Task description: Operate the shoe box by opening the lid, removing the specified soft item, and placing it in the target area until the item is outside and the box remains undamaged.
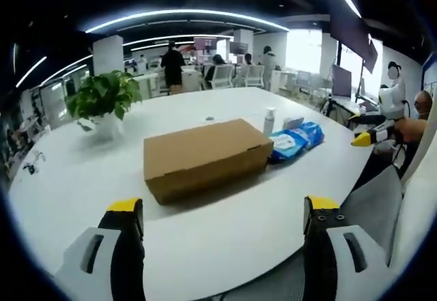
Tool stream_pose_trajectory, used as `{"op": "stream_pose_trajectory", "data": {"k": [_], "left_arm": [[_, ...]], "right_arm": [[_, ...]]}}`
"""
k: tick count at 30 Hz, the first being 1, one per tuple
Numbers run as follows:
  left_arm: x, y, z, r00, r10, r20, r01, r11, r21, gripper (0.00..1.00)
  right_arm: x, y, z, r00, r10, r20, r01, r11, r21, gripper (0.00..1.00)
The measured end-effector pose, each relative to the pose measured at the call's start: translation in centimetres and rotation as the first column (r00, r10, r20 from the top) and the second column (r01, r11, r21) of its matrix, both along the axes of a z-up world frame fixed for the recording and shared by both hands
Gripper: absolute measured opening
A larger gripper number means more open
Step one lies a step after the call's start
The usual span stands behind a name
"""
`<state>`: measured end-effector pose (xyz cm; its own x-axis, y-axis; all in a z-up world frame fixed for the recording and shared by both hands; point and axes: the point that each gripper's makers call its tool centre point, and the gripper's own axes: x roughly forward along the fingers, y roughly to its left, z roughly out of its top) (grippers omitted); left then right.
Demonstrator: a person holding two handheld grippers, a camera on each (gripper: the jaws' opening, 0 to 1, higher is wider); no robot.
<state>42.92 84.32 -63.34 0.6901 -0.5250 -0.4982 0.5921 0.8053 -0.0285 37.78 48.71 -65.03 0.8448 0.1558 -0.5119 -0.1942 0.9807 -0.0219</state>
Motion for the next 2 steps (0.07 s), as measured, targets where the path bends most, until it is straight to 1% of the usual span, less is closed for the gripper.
{"op": "stream_pose_trajectory", "data": {"k": [2], "left_arm": [[0.01, -0.10, 0.06, 1.000, -0.003, 0.000, 0.003, 1.000, -0.001, 1.00]], "right_arm": [[-0.07, -0.01, -0.03, 1.000, 0.000, -0.001, 0.000, 1.000, 0.000, 0.96]]}}
